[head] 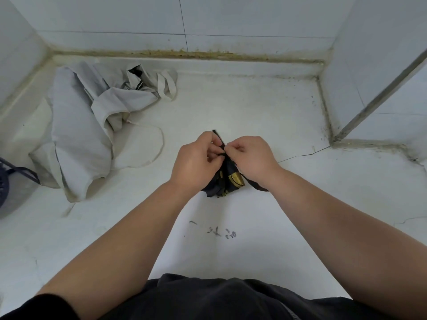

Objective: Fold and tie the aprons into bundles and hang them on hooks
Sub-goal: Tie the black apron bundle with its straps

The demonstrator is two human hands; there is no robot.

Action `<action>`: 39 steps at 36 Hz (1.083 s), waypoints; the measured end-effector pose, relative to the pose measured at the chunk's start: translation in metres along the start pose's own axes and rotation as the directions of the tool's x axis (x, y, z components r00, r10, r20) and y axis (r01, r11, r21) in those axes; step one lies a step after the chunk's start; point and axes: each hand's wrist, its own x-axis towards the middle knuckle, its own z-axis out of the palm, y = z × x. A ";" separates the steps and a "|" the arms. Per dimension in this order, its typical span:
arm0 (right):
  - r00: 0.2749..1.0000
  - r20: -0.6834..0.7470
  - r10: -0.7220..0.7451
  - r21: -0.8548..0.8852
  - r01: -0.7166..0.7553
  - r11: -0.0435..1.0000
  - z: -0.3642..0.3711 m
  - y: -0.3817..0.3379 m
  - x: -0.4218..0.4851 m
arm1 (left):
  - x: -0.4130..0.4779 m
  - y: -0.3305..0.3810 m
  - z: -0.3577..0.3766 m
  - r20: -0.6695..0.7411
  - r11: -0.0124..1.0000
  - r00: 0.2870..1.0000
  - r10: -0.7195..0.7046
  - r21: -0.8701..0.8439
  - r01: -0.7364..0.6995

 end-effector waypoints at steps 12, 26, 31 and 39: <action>0.950 0.223 -0.218 -0.349 0.287 0.892 -0.009 0.001 -0.003 | 0.000 -0.007 0.000 -0.084 1.000 0.996 0.013 0.004 -0.013; 0.892 0.398 0.216 0.151 -0.295 0.943 -0.017 -0.008 0.000 | -0.003 -0.022 0.012 -0.173 0.912 0.922 0.346 0.293 -0.287; 0.896 0.409 0.175 0.132 -0.248 0.960 -0.020 -0.008 0.001 | -0.004 -0.018 0.009 -0.139 0.848 0.905 0.403 0.429 -0.312; 0.995 0.094 -0.026 -0.261 0.050 0.964 -0.018 0.004 -0.002 | -0.005 -0.020 -0.003 -0.032 0.844 0.945 0.327 0.460 -0.276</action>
